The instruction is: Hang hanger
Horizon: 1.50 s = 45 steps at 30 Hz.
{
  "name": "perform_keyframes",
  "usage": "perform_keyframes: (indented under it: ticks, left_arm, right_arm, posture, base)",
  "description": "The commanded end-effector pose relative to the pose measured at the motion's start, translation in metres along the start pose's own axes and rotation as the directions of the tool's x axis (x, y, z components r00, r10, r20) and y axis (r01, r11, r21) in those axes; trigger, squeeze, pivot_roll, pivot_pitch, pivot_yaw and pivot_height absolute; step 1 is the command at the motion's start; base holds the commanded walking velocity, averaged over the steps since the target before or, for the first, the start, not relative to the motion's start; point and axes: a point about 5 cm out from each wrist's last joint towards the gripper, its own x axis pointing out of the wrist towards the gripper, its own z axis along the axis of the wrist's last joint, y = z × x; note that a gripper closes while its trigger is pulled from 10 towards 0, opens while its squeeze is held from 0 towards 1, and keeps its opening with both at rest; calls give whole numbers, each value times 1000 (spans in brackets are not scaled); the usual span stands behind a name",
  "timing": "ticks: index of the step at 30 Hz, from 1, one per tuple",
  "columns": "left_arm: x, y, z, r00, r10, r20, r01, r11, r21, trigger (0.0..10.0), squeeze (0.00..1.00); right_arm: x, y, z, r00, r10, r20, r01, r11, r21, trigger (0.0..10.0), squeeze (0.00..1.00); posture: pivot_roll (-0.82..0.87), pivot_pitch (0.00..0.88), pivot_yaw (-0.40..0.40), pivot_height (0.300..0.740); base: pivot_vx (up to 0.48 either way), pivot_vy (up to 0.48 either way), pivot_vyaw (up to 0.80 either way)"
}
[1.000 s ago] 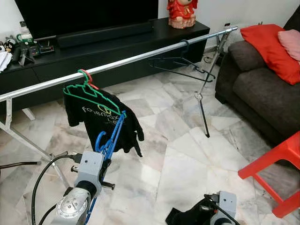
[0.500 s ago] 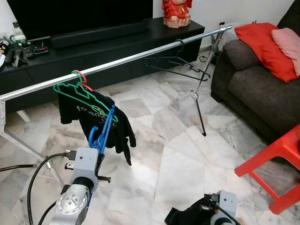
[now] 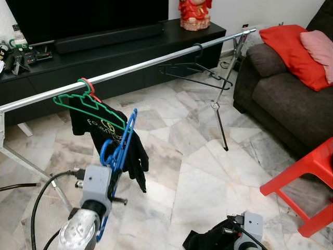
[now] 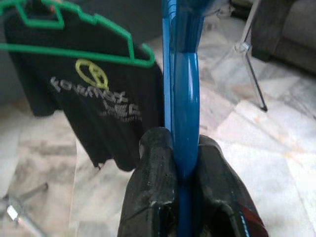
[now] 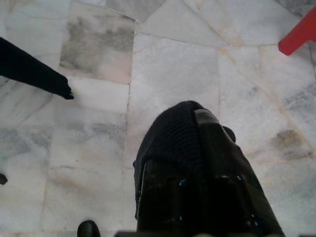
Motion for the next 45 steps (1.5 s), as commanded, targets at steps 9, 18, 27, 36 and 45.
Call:
perform_keyframes:
  ticks: [9,18,27,36,45]
  left_arm:
    - [0,3,7,999,13,45,-13,1000,1,10000,0]
    - [-2,4,7,999,15,43,-15,1000,0,10000,0]
    - [-1,3,6,999,10,43,-10,1000,-6,10000,0]
    - [1,3,7,999,7,50,-6,1000,-9,10000,0]
    - [1,3,7,999,8,46,-8,1000,-7,10000,0]
  right_arm:
    - [-1,-1,-2,1000,-2,-3,2,1000,-1,10000,0]
    - [-1,-1,-2,1000,0,1,0,1000,-4,10000,0]
    - [-1,-1,-1,1000,-3,3,3,1000,-3,10000,0]
    - [-1,-1,-1,1000,-8,1,8,1000,-3,10000,0]
    - [-1,-1,-1,1000,-8,4,8,1000,-1,10000,0]
  posture:
    - [61,136,2,740]
    - [62,139,0,740]
    - [53,142,4,740]
    - [56,140,4,740]
    - [54,141,4,740]
  base:
    - [-107,0,0]
    - [-107,0,0]
    - [-53,0,0]
    - [-246,0,0]
    - [-288,0,0]
